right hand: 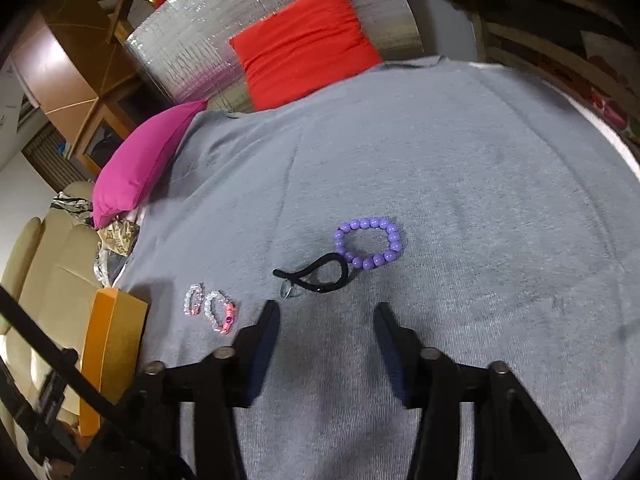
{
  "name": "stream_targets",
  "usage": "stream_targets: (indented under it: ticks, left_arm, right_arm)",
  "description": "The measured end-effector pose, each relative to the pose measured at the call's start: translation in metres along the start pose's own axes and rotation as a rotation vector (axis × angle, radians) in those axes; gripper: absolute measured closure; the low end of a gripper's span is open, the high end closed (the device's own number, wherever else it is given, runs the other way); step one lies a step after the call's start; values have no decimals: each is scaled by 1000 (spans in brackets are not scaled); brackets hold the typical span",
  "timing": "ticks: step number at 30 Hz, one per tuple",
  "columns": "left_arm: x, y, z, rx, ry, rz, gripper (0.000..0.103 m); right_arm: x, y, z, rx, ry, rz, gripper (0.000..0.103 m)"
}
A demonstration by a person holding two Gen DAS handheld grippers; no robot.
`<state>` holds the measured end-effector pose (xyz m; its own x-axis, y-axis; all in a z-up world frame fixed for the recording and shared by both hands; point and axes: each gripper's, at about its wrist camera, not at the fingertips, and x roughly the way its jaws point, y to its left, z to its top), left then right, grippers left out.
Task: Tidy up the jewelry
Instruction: 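Move both tools back over the pink-and-white bead bracelets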
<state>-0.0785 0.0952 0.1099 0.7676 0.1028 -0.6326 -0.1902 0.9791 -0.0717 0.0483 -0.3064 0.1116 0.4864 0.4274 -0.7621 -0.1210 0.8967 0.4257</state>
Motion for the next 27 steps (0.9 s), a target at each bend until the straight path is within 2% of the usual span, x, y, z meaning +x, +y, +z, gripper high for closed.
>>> stream_targets:
  ticks: [3, 7, 12, 16, 19, 27]
  left_arm:
    - [25, -18, 0, -17, 85, -99, 33]
    - [45, -37, 0, -9, 137, -128, 33]
    - [67, -55, -2, 15, 181, -126, 33]
    - [80, -75, -5, 72, 221, -86, 33]
    - [83, -79, -6, 87, 241, -71, 33]
    - [80, -83, -9, 140, 234, -56, 32]
  right_arm:
    - [13, -10, 7, 49, 38, 23, 59]
    - [31, -13, 13, 91, 87, 54, 59]
    - [35, -9, 13, 109, 98, 58, 59]
    - [30, 5, 10, 50, 77, 10, 59]
    - [27, 7, 9, 35, 76, 19, 59]
    - [24, -10, 10, 98, 81, 28, 59]
